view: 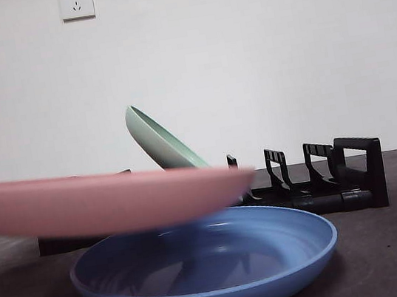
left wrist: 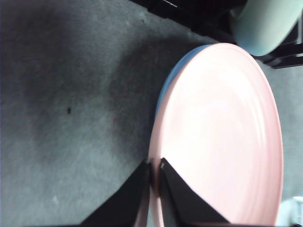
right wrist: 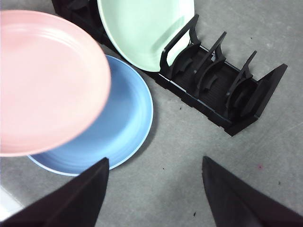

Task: Place the plate

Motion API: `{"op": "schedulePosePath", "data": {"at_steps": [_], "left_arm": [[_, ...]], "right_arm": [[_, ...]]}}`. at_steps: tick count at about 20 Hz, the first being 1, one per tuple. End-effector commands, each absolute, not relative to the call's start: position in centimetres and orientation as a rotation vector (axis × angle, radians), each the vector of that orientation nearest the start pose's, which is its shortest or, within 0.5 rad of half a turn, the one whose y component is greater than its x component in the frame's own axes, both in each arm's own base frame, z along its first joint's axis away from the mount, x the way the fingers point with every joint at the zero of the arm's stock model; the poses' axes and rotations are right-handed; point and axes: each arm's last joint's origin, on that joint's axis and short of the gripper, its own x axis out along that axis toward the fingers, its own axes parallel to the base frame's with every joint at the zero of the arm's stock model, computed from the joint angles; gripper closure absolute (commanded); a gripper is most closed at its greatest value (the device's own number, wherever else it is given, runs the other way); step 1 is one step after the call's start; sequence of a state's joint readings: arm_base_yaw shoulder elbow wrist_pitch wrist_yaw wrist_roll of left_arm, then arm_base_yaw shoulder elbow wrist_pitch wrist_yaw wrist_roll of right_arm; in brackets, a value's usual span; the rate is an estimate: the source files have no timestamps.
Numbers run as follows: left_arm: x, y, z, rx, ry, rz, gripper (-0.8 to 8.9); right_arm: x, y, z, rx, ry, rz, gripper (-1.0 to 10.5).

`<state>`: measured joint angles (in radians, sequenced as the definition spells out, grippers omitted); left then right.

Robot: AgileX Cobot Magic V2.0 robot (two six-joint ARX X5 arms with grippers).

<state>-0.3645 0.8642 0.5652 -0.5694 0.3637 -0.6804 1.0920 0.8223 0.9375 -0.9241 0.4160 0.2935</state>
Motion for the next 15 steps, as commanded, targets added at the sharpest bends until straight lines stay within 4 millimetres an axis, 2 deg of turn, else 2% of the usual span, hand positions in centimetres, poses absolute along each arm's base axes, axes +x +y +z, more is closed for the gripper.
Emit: {"op": "schedulePosePath", "data": {"at_steps": [1,8,15], "left_arm": [[15.5,-7.7,21.2,-0.597,1.103,-0.343,7.99],[17.4,-10.6,19.6,-0.557,1.071,-0.333,7.99],[18.1,-12.7,17.8,-0.517,1.109,-0.345,7.99]], "right_arm": [[7.5,12.3,31.9,-0.273,0.672,0.542,6.3],[7.5,12.3,31.9,-0.271,0.67,0.542,6.3],[7.5,12.3,31.9,-0.271,0.67,0.542,6.3]]}}
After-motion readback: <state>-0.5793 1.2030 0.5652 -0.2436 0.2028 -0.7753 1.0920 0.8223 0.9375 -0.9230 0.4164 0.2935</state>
